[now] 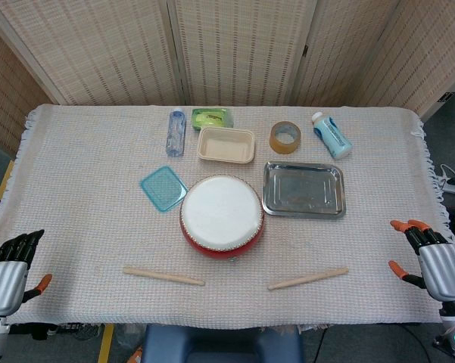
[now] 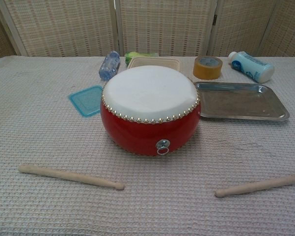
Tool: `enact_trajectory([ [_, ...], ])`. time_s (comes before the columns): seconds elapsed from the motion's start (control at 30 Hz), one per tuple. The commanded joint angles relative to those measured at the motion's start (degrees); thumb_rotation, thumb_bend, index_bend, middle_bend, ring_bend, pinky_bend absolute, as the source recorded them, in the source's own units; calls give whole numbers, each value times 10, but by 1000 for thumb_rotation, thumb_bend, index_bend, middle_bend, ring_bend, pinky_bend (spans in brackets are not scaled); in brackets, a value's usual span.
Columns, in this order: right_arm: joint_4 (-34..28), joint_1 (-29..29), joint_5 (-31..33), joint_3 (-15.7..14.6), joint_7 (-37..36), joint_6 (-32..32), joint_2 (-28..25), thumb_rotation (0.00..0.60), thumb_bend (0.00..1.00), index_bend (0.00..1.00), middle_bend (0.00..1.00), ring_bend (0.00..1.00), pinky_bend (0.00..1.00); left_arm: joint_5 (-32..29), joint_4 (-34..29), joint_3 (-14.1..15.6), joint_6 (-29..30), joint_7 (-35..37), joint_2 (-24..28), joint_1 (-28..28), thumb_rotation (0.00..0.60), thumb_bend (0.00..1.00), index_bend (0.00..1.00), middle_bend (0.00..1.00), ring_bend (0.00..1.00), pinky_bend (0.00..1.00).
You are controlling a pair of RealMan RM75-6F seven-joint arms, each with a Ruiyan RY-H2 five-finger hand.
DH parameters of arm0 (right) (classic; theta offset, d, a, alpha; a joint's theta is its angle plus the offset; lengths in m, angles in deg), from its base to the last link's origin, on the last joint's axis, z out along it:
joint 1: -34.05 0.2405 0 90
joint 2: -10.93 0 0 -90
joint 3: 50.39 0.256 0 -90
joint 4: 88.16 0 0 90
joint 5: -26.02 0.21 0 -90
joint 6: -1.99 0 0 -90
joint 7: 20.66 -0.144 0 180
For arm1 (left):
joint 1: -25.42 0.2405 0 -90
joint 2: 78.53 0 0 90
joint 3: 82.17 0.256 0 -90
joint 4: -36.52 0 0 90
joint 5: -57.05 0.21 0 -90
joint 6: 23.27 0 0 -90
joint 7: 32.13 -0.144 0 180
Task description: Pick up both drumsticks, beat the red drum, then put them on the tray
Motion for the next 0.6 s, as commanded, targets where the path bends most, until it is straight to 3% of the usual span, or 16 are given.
enact_trajectory([
  [0.03, 2, 0, -1, 1, -1, 3, 0, 600, 130, 217, 283, 203, 366, 1, 0, 2, -5, 3, 0, -2, 600, 276, 70, 119, 101, 140],
  [0.43, 2, -1, 0, 9, 1, 20, -7, 600, 131, 217, 283, 203, 366, 23, -4, 1, -7, 8, -3, -14, 600, 275, 105, 134, 102, 141],
  [0.6, 7, -1, 1, 12, -6, 24, -10, 600, 131, 216, 283, 202, 366, 41, -6, -6, -26, 25, -17, -39, 600, 279, 213, 214, 174, 146],
])
